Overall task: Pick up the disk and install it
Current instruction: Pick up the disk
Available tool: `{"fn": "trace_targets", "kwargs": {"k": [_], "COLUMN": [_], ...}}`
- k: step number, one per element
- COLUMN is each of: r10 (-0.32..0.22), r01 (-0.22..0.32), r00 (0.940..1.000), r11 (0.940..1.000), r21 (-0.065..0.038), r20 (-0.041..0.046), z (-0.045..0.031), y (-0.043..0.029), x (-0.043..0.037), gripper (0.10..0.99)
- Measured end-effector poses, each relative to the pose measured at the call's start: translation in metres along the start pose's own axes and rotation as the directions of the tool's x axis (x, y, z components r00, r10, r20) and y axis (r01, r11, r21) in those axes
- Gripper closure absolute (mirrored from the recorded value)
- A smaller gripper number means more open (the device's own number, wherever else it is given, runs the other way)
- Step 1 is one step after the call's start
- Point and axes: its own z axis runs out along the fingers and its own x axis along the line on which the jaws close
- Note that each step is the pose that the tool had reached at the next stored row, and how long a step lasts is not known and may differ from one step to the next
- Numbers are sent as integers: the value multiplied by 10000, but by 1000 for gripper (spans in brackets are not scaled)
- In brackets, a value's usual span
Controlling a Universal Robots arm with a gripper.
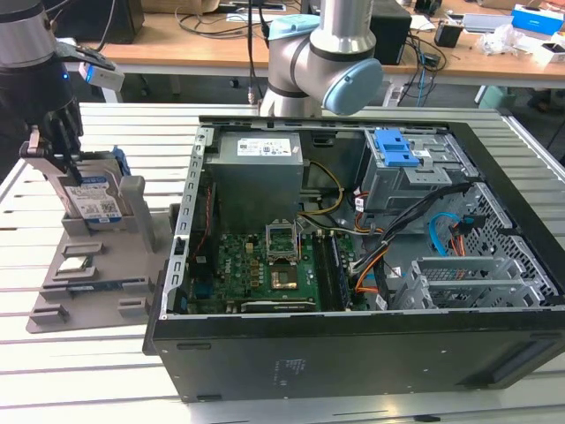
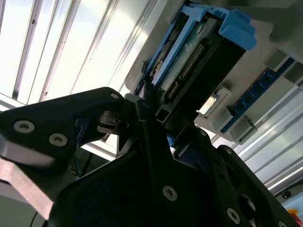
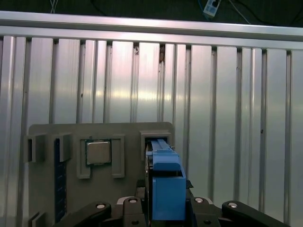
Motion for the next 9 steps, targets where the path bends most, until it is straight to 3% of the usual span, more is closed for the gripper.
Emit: {"fn": "trace_targets", "kwargs": {"k": [9], "r10": [0], "r01": [0], "r00": [10000], "r11": [10000], "r21": [-1], "r20": [0], "z": [-124], "y": [0], "x": [-19], "gripper": [722]}}
